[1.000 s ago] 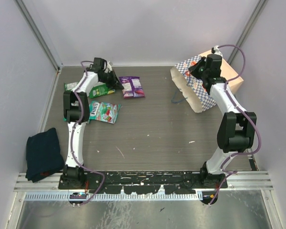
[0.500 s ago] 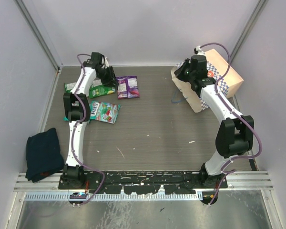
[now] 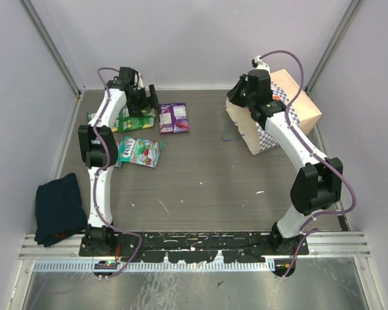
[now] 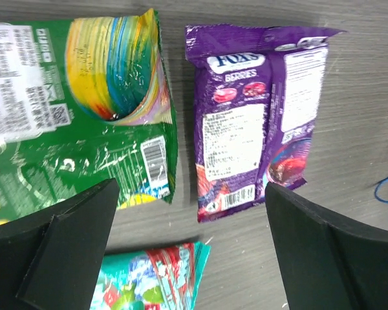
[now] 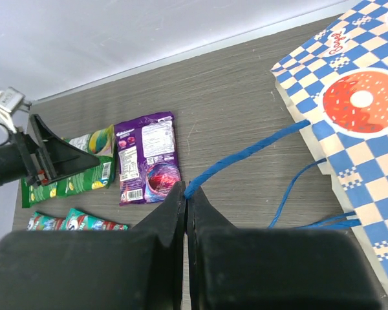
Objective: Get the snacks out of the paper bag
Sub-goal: Place the snack at the center of the board, then take out the snack from the paper bag, then place the snack at the center of the board.
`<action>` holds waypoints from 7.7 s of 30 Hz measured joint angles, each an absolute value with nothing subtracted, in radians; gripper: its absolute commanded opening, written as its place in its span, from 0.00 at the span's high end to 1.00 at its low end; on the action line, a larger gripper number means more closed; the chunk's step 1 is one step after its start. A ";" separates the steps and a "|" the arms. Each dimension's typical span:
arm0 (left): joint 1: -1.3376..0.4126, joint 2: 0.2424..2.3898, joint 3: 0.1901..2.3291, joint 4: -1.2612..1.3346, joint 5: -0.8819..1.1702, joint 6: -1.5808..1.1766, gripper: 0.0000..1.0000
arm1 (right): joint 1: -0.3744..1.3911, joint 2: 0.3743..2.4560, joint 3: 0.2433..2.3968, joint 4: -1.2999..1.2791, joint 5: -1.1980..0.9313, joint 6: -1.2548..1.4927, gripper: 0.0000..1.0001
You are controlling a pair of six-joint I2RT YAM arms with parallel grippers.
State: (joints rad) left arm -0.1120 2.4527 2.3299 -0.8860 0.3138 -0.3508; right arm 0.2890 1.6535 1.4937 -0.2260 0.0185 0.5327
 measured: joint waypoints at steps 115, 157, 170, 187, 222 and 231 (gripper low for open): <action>-0.952 2.678 2.086 0.279 -0.240 -1.303 0.64 | 0.592 1.372 1.208 -0.131 0.389 0.799 1.00; -0.810 2.109 1.357 0.497 0.016 -0.975 1.00 | 0.429 1.333 1.151 -0.027 0.411 0.719 1.00; -0.749 1.844 1.200 0.374 0.170 -0.847 1.00 | 0.335 1.355 1.112 0.010 0.275 0.699 1.00; -0.456 1.426 0.885 0.145 0.463 -0.637 1.00 | 0.214 1.375 1.074 0.031 0.241 0.640 0.99; -0.314 1.922 1.291 -0.402 0.286 -0.270 0.84 | 0.207 1.423 1.051 0.040 0.146 0.630 1.00; -0.319 1.845 1.245 -0.405 0.183 -0.279 0.02 | 0.207 1.443 1.051 0.037 0.134 0.629 1.00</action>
State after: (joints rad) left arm -0.3195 1.8454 1.2446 -0.4049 0.1825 -0.2787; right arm 0.2073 1.4425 1.0508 0.0372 0.1345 0.6292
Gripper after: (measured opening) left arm 0.973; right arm 0.046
